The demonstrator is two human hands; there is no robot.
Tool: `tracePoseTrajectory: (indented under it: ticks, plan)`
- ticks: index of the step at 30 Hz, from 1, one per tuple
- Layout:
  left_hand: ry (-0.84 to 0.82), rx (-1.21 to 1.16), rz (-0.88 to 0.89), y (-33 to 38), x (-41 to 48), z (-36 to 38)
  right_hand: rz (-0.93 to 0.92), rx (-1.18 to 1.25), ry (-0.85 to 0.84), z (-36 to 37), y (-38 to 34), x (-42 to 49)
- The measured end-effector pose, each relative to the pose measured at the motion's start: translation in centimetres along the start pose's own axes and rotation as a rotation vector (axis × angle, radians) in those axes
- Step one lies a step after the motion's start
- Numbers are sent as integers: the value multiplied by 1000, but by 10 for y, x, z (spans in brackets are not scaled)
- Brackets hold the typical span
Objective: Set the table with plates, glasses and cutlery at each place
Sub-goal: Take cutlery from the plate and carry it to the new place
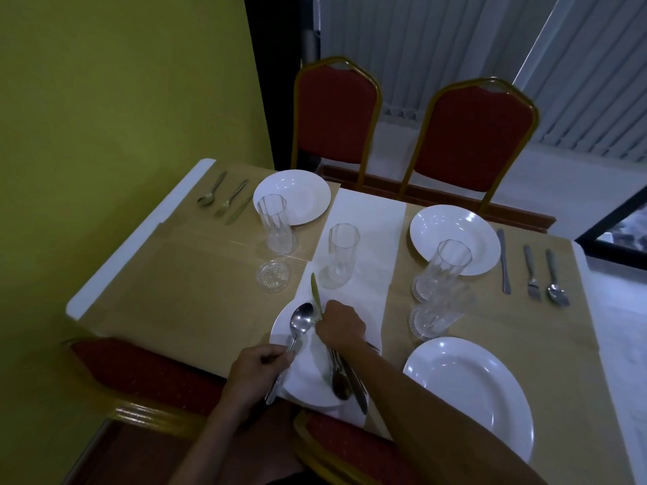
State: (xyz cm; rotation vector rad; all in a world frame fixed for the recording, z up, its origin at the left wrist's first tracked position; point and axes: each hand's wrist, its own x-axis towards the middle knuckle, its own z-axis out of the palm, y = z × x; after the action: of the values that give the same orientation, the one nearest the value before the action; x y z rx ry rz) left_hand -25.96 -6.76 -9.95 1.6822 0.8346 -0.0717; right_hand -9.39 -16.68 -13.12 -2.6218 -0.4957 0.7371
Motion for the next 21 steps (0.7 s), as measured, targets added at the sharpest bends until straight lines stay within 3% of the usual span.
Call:
tracePoseTrajectory:
  ticks: [12,21]
  plan:
    - [1,-73,-12,16,-4,29,-123,351,-48,-21,27,-26]
    - [-76,-88,20,38,-14,65,-171,456,53,-64,66,-99]
